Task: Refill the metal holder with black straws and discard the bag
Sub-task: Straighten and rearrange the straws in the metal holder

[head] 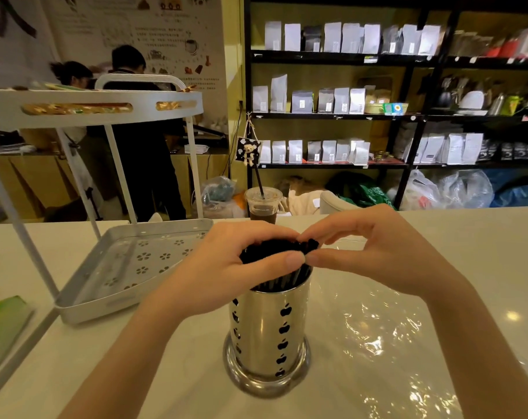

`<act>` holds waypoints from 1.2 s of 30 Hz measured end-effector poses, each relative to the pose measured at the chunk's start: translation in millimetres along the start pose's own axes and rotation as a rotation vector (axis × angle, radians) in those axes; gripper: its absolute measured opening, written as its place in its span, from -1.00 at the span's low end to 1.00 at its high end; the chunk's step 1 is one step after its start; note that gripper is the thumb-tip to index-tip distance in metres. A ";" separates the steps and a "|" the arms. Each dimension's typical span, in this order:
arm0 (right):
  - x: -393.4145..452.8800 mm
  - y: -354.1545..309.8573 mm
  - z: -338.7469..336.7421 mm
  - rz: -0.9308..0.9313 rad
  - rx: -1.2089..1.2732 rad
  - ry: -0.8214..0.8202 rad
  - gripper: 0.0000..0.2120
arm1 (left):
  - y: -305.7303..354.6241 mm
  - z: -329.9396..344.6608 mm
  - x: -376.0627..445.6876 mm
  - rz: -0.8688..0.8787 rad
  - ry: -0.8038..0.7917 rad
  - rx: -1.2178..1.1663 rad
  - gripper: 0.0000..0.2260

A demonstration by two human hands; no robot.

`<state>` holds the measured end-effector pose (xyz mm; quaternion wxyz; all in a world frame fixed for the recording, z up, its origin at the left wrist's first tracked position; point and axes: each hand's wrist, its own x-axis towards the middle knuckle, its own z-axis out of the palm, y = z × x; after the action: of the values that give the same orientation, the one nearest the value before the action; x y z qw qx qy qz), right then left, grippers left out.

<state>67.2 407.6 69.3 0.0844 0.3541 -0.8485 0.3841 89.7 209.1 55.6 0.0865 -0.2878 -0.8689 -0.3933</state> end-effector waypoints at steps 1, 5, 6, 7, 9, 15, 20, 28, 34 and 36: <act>0.0 0.1 0.1 0.001 0.003 0.001 -0.79 | -0.1 0.9 0.2 -0.007 0.004 -0.024 -0.69; 0.3 0.7 1.3 -0.008 0.003 -0.008 -0.80 | -2.3 2.5 0.6 -0.049 0.002 -0.096 -0.67; 0.4 0.6 2.0 -0.013 0.001 -0.011 -0.79 | -2.9 2.4 0.6 -0.057 -0.002 -0.106 -0.66; 0.7 0.6 2.8 -0.019 -0.001 -0.013 -0.78 | -3.5 2.1 0.7 -0.059 -0.004 -0.114 -0.65; 1.2 1.3 4.4 -0.032 -0.006 -0.002 -0.80 | -4.3 1.6 1.0 -0.055 -0.003 -0.137 -0.64; 2.8 2.9 9.6 -0.098 0.004 0.132 -0.94 | -4.5 0.5 1.5 -0.076 0.046 -0.235 -0.66; 18.1 -10.7 -0.5 -0.233 0.066 0.339 -0.94 | -10.4 -0.7 9.3 -0.183 0.081 -0.463 -0.62; 41.7 -32.4 -42.5 -0.364 0.398 0.840 -0.89 | -17.2 -4.4 13.1 -0.125 0.275 -0.480 -0.80; 29.1 2.0 -17.4 -0.149 0.467 0.784 -0.88 | -20.7 -33.5 1.5 -0.009 0.598 -0.564 -0.79; 23.8 16.3 -5.0 -0.071 0.435 0.686 -0.87 | -22.1 -45.3 -4.1 0.018 0.656 -0.546 -0.79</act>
<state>38.3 405.8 73.0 0.2989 0.2440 -0.6574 0.6472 77.0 162.5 70.7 0.2824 -0.1672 -0.6567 -0.6790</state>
